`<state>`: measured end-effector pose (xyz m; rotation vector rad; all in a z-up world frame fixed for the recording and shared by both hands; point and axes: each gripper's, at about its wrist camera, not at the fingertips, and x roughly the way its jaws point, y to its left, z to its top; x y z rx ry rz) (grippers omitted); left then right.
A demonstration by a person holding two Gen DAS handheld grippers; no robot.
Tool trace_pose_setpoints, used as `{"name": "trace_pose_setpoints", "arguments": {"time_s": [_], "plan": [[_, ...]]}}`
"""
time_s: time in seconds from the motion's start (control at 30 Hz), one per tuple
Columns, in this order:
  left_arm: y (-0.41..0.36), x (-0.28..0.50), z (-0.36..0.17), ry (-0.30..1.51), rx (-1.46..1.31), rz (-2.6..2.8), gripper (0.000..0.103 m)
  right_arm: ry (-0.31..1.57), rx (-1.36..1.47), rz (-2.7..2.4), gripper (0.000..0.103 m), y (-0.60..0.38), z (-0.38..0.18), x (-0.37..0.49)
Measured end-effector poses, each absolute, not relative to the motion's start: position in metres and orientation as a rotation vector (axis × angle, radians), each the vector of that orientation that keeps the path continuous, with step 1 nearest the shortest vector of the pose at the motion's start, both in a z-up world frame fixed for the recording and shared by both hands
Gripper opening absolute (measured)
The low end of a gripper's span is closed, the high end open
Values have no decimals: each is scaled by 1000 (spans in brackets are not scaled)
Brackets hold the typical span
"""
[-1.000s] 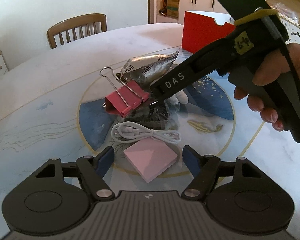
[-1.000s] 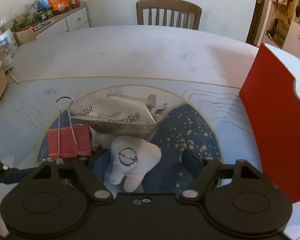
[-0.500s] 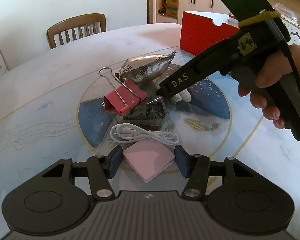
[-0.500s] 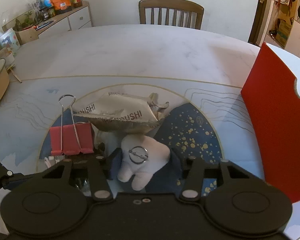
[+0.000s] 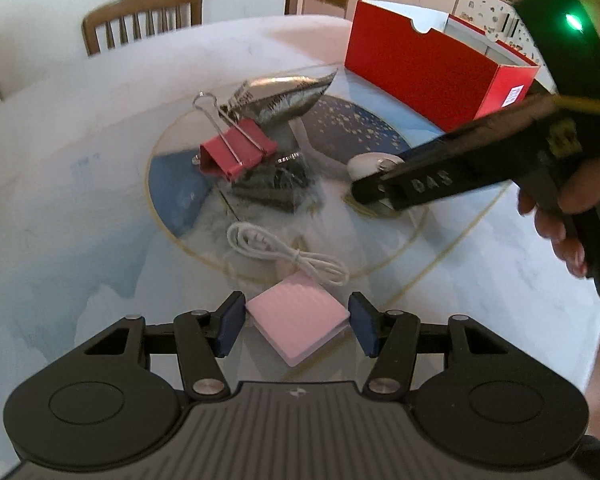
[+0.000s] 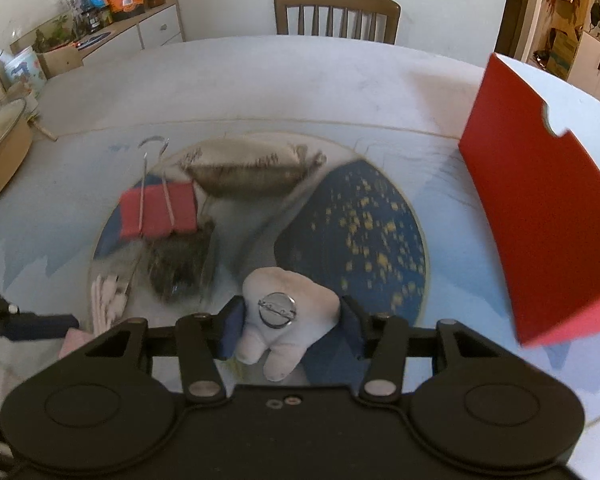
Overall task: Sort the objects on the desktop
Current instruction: 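Grasp the pink sticky-note pad with the left tool while the right tool lifts the plush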
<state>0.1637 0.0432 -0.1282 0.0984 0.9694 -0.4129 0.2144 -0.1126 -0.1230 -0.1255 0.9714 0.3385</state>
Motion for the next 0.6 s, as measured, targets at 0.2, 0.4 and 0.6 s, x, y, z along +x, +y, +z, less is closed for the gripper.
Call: {"name": "trace_pose_setpoints", "arguments": {"time_s": [0.2, 0.4, 0.6], "plan": [[50, 156, -117, 977, 69, -420, 56, 998, -113, 326, 49, -126, -121, 190], [43, 153, -91, 917, 80, -449, 56, 991, -82, 300, 49, -145, -108, 171], [27, 158, -64, 858, 83, -492, 56, 962, -48, 288, 49, -166, -83, 159]]}}
